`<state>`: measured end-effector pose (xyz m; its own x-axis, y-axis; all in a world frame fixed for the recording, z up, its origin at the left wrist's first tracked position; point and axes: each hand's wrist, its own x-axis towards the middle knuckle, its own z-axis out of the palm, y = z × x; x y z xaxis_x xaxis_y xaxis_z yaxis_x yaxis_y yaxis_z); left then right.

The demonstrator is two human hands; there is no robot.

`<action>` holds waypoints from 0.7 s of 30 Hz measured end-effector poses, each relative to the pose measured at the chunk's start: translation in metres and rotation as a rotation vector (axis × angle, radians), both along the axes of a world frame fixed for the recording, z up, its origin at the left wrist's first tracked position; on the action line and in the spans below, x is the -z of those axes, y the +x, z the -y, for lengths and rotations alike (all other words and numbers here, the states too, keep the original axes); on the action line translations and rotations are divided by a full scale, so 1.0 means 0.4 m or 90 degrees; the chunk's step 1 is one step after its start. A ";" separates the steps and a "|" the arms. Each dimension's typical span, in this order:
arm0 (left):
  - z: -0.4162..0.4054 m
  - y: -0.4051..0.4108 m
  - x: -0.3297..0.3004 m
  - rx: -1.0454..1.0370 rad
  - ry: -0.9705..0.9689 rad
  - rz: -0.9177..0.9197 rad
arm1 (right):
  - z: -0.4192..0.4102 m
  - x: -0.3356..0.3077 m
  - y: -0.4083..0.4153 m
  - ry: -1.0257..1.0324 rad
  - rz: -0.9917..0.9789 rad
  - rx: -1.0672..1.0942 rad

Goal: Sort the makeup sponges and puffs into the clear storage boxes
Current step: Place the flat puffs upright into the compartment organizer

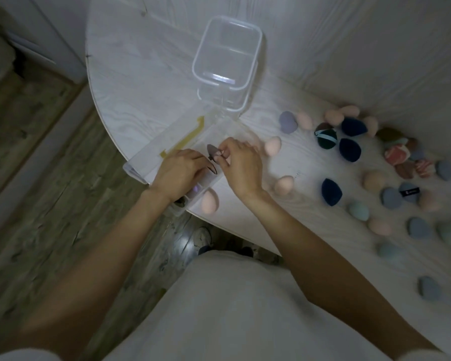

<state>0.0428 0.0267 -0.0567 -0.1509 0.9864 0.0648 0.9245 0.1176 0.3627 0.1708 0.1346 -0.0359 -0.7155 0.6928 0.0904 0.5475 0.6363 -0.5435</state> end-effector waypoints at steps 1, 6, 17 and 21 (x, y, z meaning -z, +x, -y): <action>0.002 0.000 0.002 -0.015 0.008 0.009 | 0.003 0.011 -0.004 0.072 0.031 -0.010; -0.001 0.003 -0.004 -0.029 0.024 0.019 | 0.011 0.041 -0.015 0.159 0.082 0.000; -0.022 0.028 0.007 -0.034 -0.028 0.043 | -0.058 0.025 0.076 -0.050 0.029 -0.063; -0.021 0.040 0.006 -0.065 -0.027 0.047 | -0.143 0.023 0.193 -0.025 -0.026 0.036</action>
